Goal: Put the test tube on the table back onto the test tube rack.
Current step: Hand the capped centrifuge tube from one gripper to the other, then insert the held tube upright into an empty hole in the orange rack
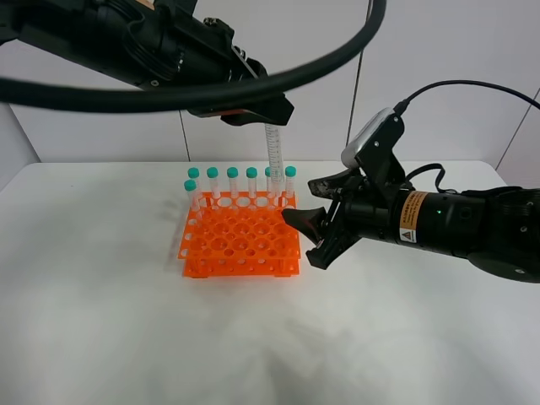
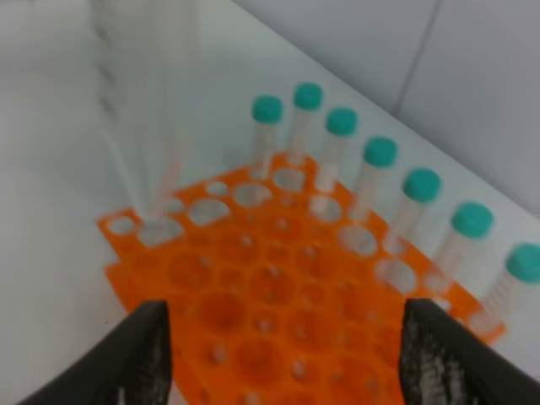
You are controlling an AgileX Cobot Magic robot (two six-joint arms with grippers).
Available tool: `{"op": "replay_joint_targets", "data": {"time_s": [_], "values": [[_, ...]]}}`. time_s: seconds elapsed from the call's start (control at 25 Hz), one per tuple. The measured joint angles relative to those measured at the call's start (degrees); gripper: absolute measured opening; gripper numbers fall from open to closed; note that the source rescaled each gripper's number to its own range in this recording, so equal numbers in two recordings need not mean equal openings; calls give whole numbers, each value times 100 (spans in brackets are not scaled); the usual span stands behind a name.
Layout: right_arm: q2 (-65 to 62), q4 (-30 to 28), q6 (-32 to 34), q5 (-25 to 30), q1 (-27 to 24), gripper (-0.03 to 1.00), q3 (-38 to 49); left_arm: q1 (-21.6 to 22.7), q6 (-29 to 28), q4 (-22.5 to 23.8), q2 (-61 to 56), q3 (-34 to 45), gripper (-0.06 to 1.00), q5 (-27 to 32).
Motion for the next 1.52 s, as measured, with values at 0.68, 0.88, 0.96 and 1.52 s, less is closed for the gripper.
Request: {"op": "replay_joint_targets", "data": {"time_s": [0.68,0.88,0.96,1.52], "values": [[0,2115,-1042,968,-836,89,0,0,0,0,0,0,0,0],[0,2943,-1042,1232,-1500,79,0,0,59,0,0,0,0,0],[0,3151,-1042,1392,-1866,77,0,0,64,0,0,0,0,0],[0,3369,-1139,3730,-3132,76,-937,0,127,0,0,0,0,0]]}}
